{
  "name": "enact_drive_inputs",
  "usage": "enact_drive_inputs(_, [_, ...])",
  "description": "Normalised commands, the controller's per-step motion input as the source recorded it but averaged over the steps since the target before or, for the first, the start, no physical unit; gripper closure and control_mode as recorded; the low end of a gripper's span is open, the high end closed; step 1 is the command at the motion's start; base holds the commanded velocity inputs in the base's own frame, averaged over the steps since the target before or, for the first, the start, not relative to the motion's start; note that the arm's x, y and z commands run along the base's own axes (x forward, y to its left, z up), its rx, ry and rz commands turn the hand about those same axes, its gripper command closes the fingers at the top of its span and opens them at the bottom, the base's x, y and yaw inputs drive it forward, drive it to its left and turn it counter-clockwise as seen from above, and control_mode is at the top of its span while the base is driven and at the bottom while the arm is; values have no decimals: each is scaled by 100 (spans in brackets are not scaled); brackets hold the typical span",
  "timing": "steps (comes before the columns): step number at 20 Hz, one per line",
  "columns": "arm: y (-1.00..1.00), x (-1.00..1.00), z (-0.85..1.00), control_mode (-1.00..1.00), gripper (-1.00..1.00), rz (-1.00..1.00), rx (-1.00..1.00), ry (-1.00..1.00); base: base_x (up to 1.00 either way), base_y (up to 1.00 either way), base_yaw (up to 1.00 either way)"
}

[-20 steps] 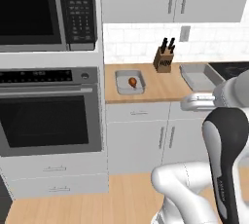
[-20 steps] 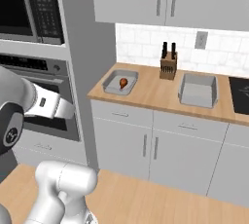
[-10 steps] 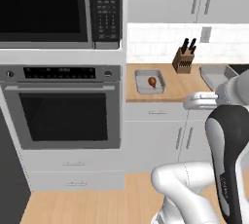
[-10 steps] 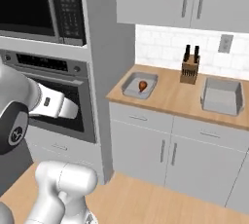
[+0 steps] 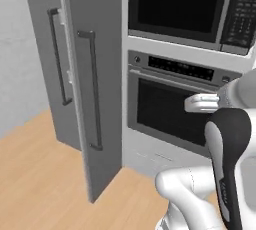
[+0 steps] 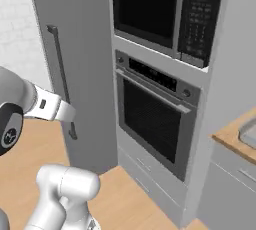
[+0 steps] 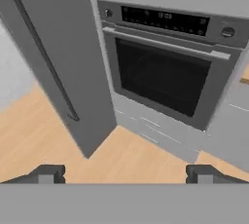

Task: Place one bell pepper and one chicken drumstick in each tupperware on the nearby counter, to pack two identical lunches.

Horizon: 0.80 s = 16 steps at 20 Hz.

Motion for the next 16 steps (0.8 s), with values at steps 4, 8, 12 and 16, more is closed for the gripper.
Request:
enact_drive_inputs(4, [0,0,0,100,-100,0,0,0,49,88,66])
enact_drive_inputs(8, [0,0,0,100,-100,0,0,0,78,100,48])
enact_drive_inputs(12, [0,0,0,100,-100,0,0,0,93,100,37])
enact_drive_inputs(16, [0,0,0,100,-100,0,0,0,100,100,12])
